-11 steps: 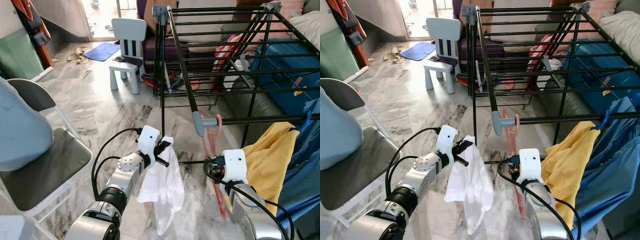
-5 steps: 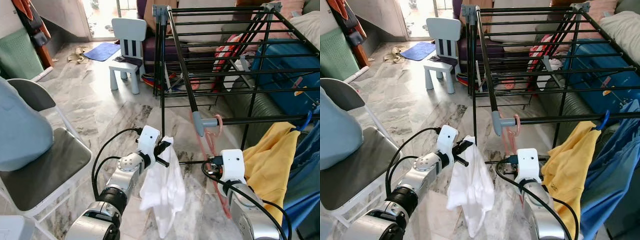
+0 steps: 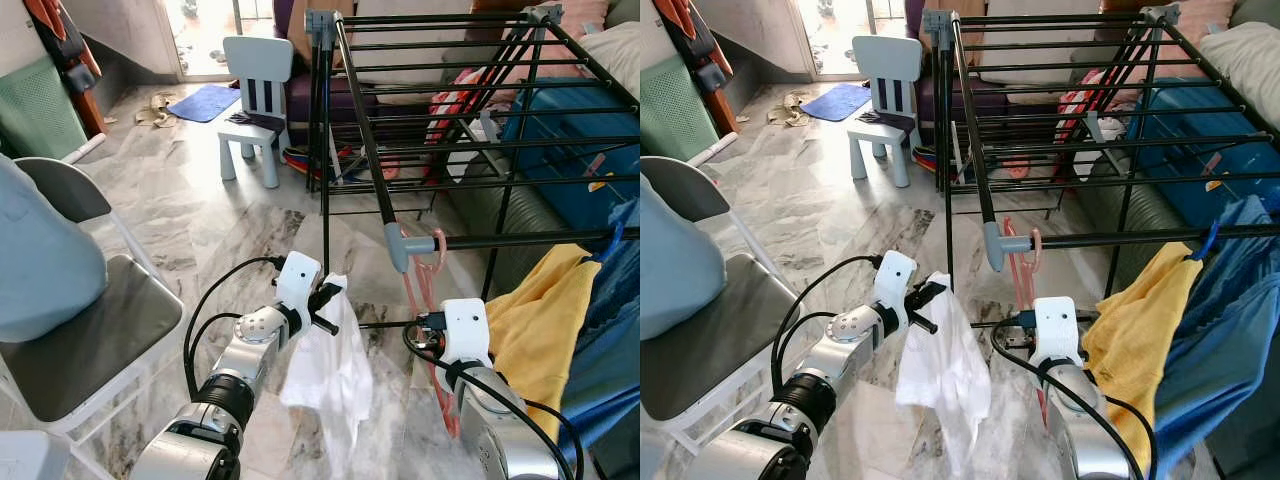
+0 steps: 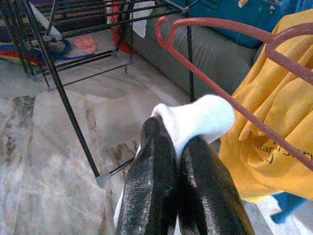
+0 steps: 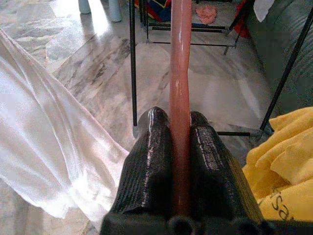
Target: Hang hanger
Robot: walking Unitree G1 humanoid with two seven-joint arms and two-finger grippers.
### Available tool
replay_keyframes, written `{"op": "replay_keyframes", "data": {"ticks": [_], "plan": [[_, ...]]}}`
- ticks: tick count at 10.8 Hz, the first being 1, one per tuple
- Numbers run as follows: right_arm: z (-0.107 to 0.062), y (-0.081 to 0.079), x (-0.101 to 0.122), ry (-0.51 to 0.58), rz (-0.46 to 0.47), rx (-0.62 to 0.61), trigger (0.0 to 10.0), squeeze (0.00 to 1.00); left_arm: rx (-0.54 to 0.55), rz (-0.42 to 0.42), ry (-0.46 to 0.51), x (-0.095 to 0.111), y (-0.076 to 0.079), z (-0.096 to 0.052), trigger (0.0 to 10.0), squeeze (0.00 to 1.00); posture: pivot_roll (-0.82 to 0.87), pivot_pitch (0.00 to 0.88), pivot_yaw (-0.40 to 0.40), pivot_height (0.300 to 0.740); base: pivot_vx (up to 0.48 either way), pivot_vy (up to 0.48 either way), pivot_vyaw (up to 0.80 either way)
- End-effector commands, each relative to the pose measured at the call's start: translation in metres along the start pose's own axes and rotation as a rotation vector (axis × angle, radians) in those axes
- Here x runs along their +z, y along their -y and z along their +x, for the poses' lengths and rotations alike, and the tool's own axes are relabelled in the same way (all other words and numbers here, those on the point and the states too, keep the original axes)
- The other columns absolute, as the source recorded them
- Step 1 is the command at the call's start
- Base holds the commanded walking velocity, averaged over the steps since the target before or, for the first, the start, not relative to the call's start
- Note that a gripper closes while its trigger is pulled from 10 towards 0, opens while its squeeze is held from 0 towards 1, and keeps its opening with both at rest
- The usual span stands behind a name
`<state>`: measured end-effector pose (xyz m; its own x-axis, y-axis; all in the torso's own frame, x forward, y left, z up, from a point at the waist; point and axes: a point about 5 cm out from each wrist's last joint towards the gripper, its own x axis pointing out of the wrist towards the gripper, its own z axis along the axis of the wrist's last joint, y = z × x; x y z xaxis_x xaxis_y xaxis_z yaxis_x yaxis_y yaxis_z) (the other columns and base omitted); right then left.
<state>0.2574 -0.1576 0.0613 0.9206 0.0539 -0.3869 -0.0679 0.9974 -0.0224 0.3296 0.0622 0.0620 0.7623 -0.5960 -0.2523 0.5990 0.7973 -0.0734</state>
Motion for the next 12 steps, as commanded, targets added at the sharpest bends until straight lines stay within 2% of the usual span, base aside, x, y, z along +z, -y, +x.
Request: {"op": "replay_keyframes", "data": {"ticks": [1,3,4,7,9,10,11,12], "plan": [[-0.001,0.001,0.000,0.001,-0.003,-0.008,0.2,0.00,-0.009,0.032,0.017,0.010,0.001,0.004,10.0,0.00,-0.06,0.000,0.003,0.740,0.000,0.000,0.00],[-0.010,0.013,0.014,0.106,0.002,-0.087,0.0,0.00,-0.009,0.030,0.016,0.010,0.001,0.004,10.0,0.00,-0.06,0.000,0.005,0.740,0.000,0.000,0.00],[-0.021,0.019,0.017,0.158,0.013,-0.118,0.0,0.00,-0.004,0.026,0.018,0.011,0.000,0.004,10.0,0.00,-0.07,0.000,0.006,0.740,0.000,0.000,0.00],[-0.039,0.023,0.004,0.159,0.028,-0.118,0.0,0.00,0.006,0.024,0.007,0.009,-0.001,0.004,10.0,0.00,-0.08,0.000,0.013,0.740,0.000,0.000,0.00],[-0.045,0.024,0.003,0.165,0.031,-0.122,0.0,0.00,-0.003,0.030,0.008,0.011,0.001,0.005,10.0,0.00,-0.08,0.000,0.015,0.740,0.000,0.000,0.00],[-0.050,0.026,0.002,0.163,0.039,-0.134,1.5,0.00,-0.012,0.045,0.041,0.022,0.000,0.007,10.0,0.00,-0.07,0.000,0.014,0.740,0.000,0.000,0.00],[-0.059,0.026,0.000,0.156,0.030,-0.132,9.9,0.00,-0.048,0.054,0.072,0.031,-0.001,0.006,10.0,0.00,-0.07,0.000,0.014,0.740,0.000,0.000,0.00],[-0.070,0.026,-0.008,0.135,0.028,-0.135,10.0,0.00,-0.084,0.084,0.090,0.035,-0.003,0.001,10.0,0.00,-0.08,0.000,0.014,0.740,0.000,0.000,0.00]]}}
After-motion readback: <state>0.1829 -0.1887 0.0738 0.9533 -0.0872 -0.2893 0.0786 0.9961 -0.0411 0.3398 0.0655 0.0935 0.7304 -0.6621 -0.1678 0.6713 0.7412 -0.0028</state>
